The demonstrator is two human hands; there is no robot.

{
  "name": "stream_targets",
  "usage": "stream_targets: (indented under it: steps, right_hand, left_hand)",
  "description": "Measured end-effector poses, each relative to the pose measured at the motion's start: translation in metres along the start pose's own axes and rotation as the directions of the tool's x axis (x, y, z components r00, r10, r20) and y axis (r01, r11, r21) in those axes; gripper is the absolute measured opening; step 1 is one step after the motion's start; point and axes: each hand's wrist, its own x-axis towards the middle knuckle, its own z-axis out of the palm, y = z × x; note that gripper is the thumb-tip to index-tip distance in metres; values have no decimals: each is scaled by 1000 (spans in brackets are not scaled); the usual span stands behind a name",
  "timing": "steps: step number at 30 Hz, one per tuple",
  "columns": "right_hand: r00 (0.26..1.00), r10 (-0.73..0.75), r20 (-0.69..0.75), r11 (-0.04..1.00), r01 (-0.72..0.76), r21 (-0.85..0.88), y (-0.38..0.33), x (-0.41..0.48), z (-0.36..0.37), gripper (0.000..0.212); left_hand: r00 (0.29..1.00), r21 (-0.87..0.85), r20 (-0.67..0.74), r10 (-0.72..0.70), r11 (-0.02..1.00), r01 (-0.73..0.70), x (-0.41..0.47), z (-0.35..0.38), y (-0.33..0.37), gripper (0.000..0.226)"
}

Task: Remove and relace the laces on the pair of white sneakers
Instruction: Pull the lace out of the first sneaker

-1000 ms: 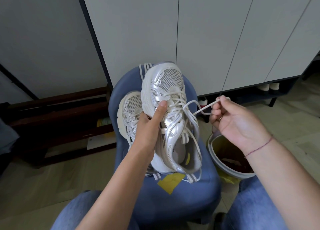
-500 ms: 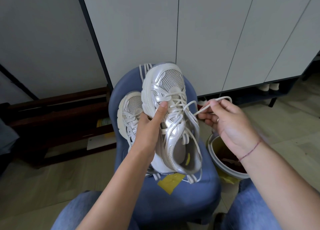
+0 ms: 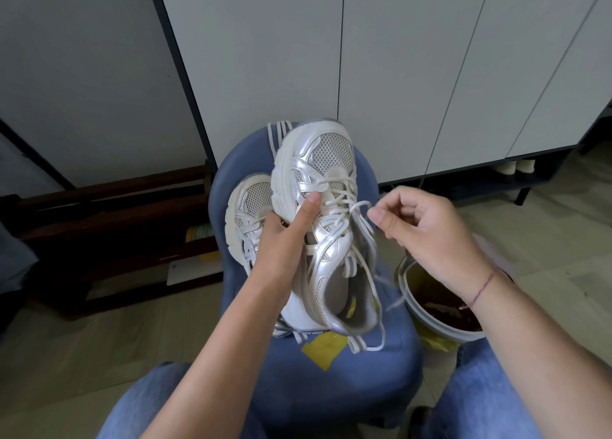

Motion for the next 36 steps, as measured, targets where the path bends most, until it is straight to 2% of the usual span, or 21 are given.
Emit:
stream_targets:
  steps: [1,4,6,9,11,14,18,21,22,24,26,28,32,33,36]
  right_hand:
    - [998,-62,4,998,62,1,-2,0,1,6]
    - [987,-148,67,985,153,-77,1,1,6,11]
    - [984,-156,84,979,166,-119,3,2,5,15]
    - [977,-184,105,966,199,-165,4,4,1,21]
    - [970,-203,131,954,226,-199,4,5,1,23]
    - [963,-218,159,930,254,-267,2,7,2,19]
    - [947,-270,173,855,318,-409,0,11,4,7]
    - [922,-339,189,750,386,-537,2,12,8,4]
    - [912,-361,194,718,404,-566,3,12,8,5]
    - [897,-393,204,680,432,-592,4,13,9,7]
    - [890,-405,210,675,446,-587,3,14,9,8]
    - [890,-401,216,670,446,-593,4,15,9,13]
    - [887,-397,236,657,454,-602,5,15,9,21]
    - [887,-394,242,658,456,-600,5,15,9,21]
    - [896,-361,257,708,443,-550,6,12,9,21]
  left_hand:
    - [1000,17,10,9,1000,-9,-1,1,0,70]
    - [999,62,26,33,997,-34,-1,2,-2,68]
    - [999,69,16,35,997,-36,0,3,-3,77]
    - [999,128,-8,44,991,-43,3,3,-4,105]
    - [999,159,1,55,986,-54,6,3,-6,111]
    - [998,182,28,53,982,-57,3,5,-3,101]
    - [999,176,7,35,984,-35,1,9,-1,64]
    - [1000,205,-4,3,979,-2,2,10,-2,88]
    - [1000,189,2,7,982,-7,2,10,-2,84]
    - [1000,148,23,10,989,-13,2,9,-2,61]
    - [999,128,44,22,991,-27,3,9,-4,51]
    - [998,122,54,33,992,-40,4,9,-5,53]
    - [997,159,72,35,986,-46,5,10,-7,90]
    - [995,166,96,29,985,-45,4,10,-6,89]
    - [983,192,177,51,978,-86,2,9,-5,62]
